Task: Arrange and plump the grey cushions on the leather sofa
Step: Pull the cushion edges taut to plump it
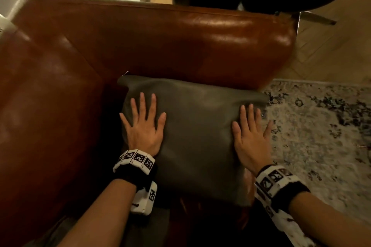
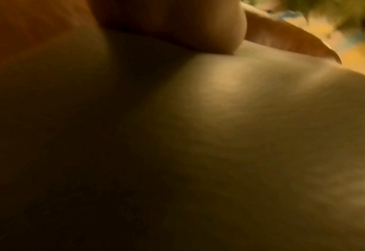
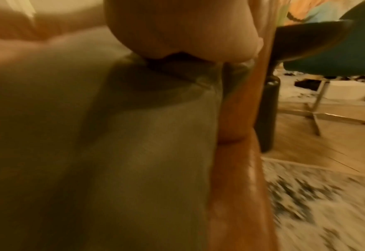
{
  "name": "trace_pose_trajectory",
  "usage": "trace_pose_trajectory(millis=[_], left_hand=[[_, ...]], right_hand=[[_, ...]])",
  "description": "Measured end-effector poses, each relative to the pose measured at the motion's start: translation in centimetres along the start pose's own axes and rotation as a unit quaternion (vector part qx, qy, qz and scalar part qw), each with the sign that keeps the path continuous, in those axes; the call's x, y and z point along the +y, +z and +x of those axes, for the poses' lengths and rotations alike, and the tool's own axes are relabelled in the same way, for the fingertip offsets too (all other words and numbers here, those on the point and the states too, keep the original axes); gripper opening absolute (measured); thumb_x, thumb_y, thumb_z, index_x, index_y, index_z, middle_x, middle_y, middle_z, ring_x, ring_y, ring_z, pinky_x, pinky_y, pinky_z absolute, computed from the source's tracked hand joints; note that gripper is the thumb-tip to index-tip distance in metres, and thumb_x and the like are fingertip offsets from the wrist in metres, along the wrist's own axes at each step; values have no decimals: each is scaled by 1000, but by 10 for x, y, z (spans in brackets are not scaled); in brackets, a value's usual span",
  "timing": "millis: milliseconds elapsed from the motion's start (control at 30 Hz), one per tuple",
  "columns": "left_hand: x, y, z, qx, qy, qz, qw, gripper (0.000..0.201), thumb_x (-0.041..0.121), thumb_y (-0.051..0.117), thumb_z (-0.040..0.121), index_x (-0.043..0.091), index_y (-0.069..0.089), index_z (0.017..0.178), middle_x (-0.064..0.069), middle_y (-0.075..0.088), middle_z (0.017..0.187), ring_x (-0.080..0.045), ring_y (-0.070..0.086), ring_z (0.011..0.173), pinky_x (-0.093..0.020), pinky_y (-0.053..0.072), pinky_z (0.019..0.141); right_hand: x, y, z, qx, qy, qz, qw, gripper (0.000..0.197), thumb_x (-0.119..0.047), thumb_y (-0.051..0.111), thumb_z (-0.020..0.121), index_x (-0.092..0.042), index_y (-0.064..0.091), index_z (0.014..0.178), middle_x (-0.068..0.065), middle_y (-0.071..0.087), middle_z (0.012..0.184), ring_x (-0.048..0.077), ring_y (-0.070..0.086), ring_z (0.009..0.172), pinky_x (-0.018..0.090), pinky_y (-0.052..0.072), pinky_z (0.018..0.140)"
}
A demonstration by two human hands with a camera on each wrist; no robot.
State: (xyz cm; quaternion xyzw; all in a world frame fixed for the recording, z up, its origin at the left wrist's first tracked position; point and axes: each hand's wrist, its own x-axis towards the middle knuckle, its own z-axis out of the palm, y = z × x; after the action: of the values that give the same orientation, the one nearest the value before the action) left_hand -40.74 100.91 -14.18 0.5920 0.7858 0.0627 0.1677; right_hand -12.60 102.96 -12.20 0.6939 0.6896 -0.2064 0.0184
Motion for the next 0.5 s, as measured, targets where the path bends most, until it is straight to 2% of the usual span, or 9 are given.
trace_pose_trajectory(millis=[67,167,200,267,333,400,433,467,500], left_hand=[[3,0,-2,-2,-6,7,1000,63,64,-3,92,42,-16,149,10,-26,157,-15,-28,144,-62,-14,115],[-2,-2,0,-18,15,16,1000,61,64,-3,91,47,-14,148,11,-25,156,-18,-26,145,-66,-13,112],[-7,-2,2,-18,14,8,1000,61,65,-1,90,49,-13,147,13,-25,156,-20,-26,146,-67,-12,112],[-16,-2,5,-9,-13,-36,999,61,70,5,90,53,-14,145,20,-26,154,-27,-26,148,-66,-10,112],[-22,-2,10,-14,-58,-87,994,61,70,15,94,54,-18,143,26,-27,152,-36,-25,148,-68,-5,115],[-19,0,10,-9,-75,-133,988,68,65,22,96,47,-20,146,22,-24,157,-38,-23,148,-65,-2,117],[-17,-1,9,6,-78,-162,984,73,63,27,97,40,-19,149,17,-20,161,-38,-19,149,-60,-2,118],[-14,-2,8,30,-77,-201,976,80,63,31,96,32,-17,153,9,-16,164,-36,-15,151,-53,-3,120],[-12,-6,8,58,-88,-251,962,88,64,37,95,25,-14,155,1,-13,166,-34,-9,152,-44,-2,121]], right_hand=[[-40,-2,-9,37,-64,-8,997,62,-55,1,96,-28,-13,150,-2,-17,161,15,-23,146,51,-12,119],[-102,15,-14,63,-249,-43,965,58,-54,26,99,-35,17,153,-2,14,162,21,4,150,60,-2,116],[-112,21,-10,47,-277,-64,958,55,-53,30,99,-38,25,152,-3,22,161,22,13,150,62,1,115],[-105,25,6,47,-270,-78,958,53,-52,30,99,-40,30,151,-5,24,161,24,19,149,58,3,117],[-77,23,20,80,-171,-45,981,55,-54,24,99,-41,19,153,-6,9,162,25,11,150,52,-5,117],[-43,12,28,99,21,26,995,61,-59,13,98,-39,2,154,0,-8,164,28,-4,151,53,-10,115],[-26,8,30,65,131,105,984,66,-63,13,97,-36,-5,155,5,-12,164,30,-8,150,54,-9,116],[-12,6,32,32,223,210,951,73,-68,18,95,-33,-7,155,8,-10,164,32,-5,150,55,-4,118],[-4,4,32,11,275,323,906,84,-73,27,91,-30,-2,156,10,-1,165,33,5,150,54,4,120]])
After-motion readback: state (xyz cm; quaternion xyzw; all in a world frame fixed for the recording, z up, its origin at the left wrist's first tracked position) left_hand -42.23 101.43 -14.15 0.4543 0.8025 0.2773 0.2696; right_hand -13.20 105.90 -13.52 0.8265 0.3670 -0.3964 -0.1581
